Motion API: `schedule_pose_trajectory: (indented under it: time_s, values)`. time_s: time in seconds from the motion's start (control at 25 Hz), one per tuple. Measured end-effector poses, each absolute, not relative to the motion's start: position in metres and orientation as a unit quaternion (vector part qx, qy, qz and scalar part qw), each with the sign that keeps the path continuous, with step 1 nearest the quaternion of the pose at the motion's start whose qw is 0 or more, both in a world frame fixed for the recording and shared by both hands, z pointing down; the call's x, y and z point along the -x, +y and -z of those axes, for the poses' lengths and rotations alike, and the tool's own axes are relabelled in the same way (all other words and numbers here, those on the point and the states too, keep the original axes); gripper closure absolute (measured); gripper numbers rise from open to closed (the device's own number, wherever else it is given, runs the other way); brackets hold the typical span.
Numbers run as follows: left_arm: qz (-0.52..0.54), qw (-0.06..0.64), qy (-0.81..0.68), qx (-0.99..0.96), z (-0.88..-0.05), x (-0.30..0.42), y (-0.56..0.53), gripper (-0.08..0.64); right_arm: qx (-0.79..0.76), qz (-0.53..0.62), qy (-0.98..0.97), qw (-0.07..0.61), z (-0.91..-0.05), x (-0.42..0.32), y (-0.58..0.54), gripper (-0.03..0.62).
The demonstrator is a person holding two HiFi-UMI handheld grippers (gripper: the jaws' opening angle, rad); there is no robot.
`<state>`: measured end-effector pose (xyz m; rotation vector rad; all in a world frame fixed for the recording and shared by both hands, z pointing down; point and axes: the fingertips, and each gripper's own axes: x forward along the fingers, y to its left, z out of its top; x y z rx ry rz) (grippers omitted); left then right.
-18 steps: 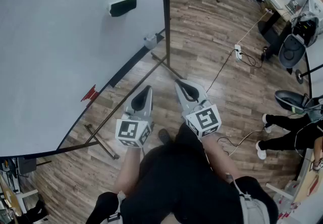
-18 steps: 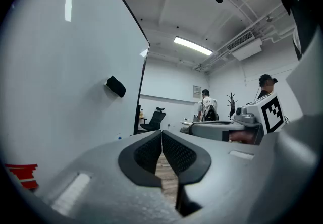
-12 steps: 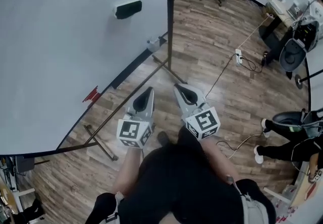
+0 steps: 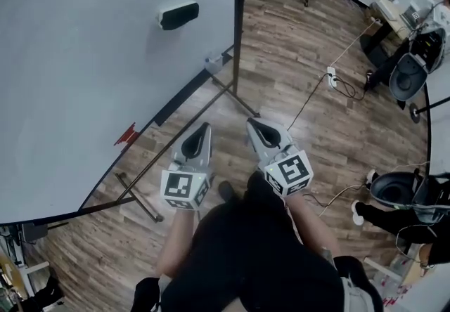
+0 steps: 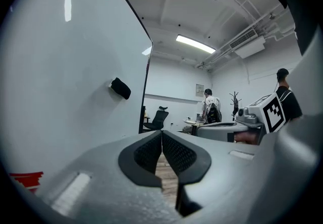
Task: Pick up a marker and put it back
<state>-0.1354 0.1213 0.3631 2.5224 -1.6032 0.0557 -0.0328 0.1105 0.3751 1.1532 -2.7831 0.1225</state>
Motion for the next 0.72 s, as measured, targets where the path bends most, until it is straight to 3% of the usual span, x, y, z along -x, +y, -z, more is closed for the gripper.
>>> schedule_pose_trajectory:
  time_s: [0.72]
  values:
    - [-0.023, 0.087, -0.577, -0.812, -0.363, 0.109, 0.038, 0.546, -0.338, -0.043, -0.939, 0.052, -0.368, -0.010, 0.012, 0.591]
